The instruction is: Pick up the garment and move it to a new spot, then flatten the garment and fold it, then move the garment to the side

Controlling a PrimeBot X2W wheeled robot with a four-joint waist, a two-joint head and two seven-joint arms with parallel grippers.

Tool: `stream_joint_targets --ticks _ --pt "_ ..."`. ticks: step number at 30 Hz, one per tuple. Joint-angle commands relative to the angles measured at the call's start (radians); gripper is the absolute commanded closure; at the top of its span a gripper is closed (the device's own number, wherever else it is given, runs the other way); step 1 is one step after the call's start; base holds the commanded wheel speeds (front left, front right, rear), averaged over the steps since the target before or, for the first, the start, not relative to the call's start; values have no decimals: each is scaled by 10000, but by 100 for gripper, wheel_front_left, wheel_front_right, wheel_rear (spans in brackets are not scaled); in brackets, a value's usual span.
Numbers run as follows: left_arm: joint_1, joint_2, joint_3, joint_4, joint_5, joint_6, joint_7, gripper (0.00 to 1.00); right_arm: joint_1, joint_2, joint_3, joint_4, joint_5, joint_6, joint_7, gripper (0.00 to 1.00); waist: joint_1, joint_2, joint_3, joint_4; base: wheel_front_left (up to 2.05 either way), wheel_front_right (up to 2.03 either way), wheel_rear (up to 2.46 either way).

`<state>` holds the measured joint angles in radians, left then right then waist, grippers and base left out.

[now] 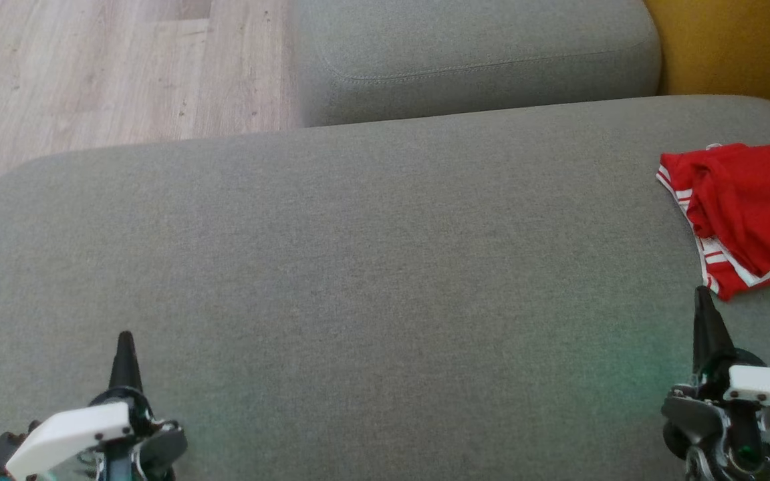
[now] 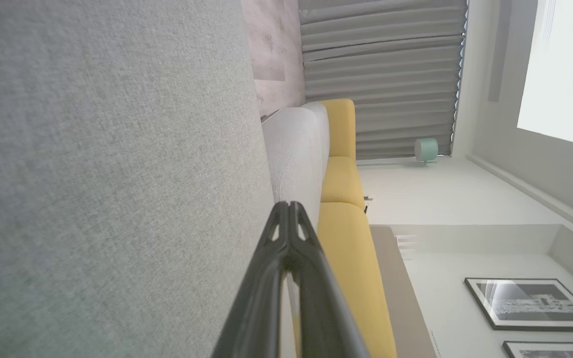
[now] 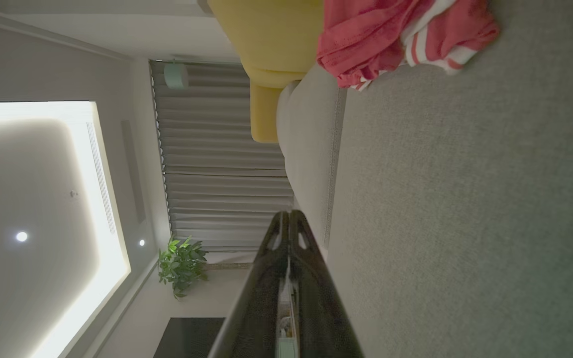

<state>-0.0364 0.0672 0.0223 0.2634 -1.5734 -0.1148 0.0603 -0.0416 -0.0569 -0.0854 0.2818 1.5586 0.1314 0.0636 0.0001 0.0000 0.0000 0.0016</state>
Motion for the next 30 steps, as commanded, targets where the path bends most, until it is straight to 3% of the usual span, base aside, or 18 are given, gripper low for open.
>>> stream_joint_targets --ticks 1,4,30 --pt "-586 131 411 -246 -278 -97 89 100 -567 -165 107 -385 333 -7 133 100 -1 0 8 -4 0 0 0" --pt "-682 125 505 -202 -693 -159 201 100 -635 -160 29 -389 760 -7 245 100 -1 0 32 -16 0 0 0" --pt "-691 47 616 -196 -601 -159 289 100 -643 -97 -60 -383 686 -7 317 100 -1 0 32 -16 0 0 0"
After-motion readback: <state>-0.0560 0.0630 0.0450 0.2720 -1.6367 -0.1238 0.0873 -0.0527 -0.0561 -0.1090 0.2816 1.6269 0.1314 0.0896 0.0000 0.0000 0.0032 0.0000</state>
